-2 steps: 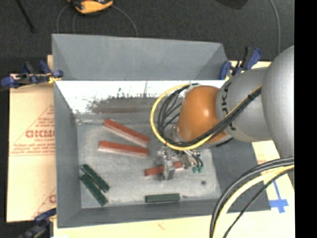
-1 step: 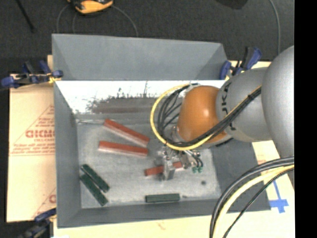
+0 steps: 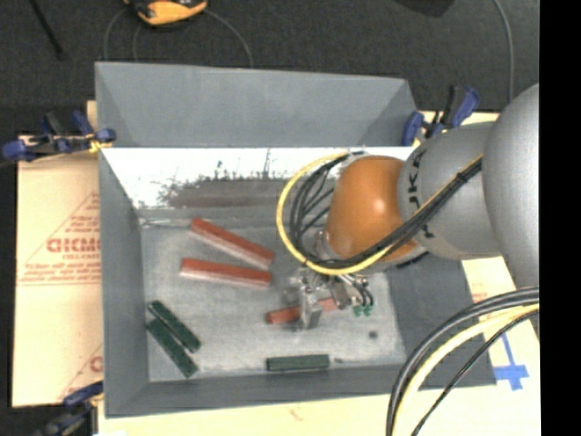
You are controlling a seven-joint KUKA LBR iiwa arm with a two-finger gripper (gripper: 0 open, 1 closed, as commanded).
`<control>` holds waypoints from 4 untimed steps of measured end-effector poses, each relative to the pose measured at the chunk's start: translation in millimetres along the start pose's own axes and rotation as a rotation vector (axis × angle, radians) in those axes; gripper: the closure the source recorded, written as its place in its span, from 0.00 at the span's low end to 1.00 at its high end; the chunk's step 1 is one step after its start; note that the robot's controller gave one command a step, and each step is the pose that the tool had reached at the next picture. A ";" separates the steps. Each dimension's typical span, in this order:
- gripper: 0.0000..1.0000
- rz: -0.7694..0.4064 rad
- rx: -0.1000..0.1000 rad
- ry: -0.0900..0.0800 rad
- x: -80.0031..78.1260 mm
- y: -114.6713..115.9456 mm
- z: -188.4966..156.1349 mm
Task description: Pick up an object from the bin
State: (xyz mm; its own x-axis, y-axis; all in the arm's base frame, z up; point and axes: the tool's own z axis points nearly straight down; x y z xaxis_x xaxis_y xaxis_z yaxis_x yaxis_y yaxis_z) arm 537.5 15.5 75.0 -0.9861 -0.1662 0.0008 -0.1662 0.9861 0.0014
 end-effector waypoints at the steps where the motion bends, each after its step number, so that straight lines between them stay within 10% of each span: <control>1: 1.00 -0.001 0.000 0.008 2.0 0.1 -19.3; 4: 1.00 -0.001 0.003 -0.005 -1.0 -1.2 -78.4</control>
Offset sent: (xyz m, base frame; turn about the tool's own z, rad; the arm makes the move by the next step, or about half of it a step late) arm 0.0000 0.0000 0.1109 0.0000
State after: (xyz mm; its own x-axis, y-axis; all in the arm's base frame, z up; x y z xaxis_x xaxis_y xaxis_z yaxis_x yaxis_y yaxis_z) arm 538.8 14.4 153.4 -0.9859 -0.1675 -0.0041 -0.1675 0.9859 -0.0017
